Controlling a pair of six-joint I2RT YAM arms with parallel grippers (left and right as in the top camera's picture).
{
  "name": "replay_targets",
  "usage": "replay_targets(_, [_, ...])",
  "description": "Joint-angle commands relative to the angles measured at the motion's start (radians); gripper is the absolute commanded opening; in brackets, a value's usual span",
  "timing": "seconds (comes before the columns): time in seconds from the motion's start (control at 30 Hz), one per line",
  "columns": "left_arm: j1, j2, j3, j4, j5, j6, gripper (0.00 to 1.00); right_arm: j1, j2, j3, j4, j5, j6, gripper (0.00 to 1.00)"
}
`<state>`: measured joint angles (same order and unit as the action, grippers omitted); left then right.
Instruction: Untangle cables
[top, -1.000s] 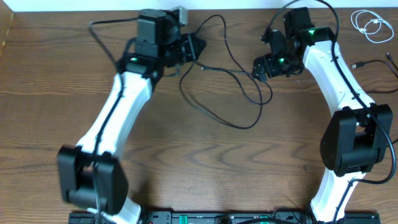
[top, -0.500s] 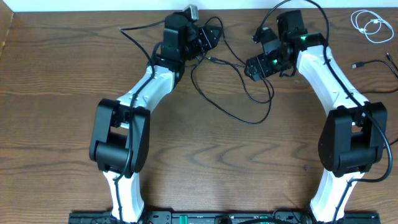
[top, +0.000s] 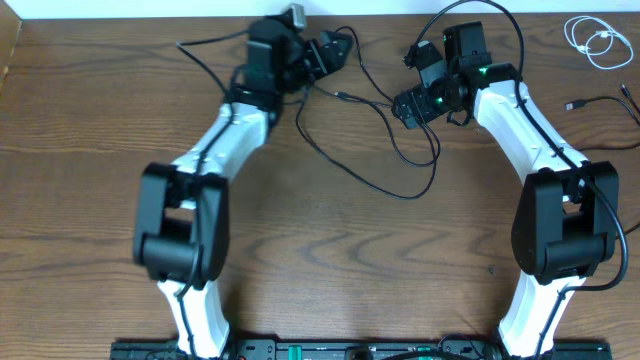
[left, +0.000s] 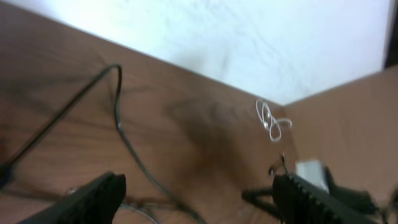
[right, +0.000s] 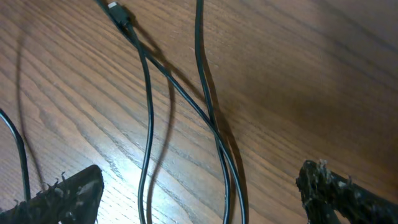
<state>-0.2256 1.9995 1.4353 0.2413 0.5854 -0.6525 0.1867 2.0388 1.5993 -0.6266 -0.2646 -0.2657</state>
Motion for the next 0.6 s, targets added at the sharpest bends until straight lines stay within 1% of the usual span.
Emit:
replay_targets(0.0, [0.047, -0.135, 0.018, -0.192, 0.13, 0.226, 0.78, 0.005, 0.009, -0.008, 0.0, 0.004, 0.004, 0.95])
replay_targets(0.07, [0.053, -0.164, 0.018, -0.384, 0.098, 0.357, 0.77, 0.009, 0.009, -0.008, -0.002, 0.003, 0.008, 0.95])
replay_targets(0.1, [0.053, -0.173, 0.018, -0.484, 0.043, 0.407, 0.77, 0.011, 0.009, -0.008, -0.002, 0.003, 0.008, 0.95])
replay_targets(0.17, [0.05, -0.178, 0.018, -0.64, -0.083, 0.483, 0.78, 0.012, 0.009, -0.008, -0.001, 0.003, 0.008, 0.95])
replay_targets(0.23, [0.046, -0.176, 0.017, -0.754, -0.211, 0.523, 0.78, 0.012, 0.009, -0.008, -0.001, 0.003, 0.008, 0.95])
replay_targets(0.33, [0.039, -0.176, 0.017, -0.85, -0.393, 0.525, 0.78, 0.014, 0.009, -0.008, -0.005, 0.003, 0.012, 0.95])
replay_targets(0.57, [0.017, -0.176, 0.017, -0.931, -0.679, 0.525, 0.78, 0.034, 0.009, -0.008, -0.009, 0.003, 0.015, 0.95])
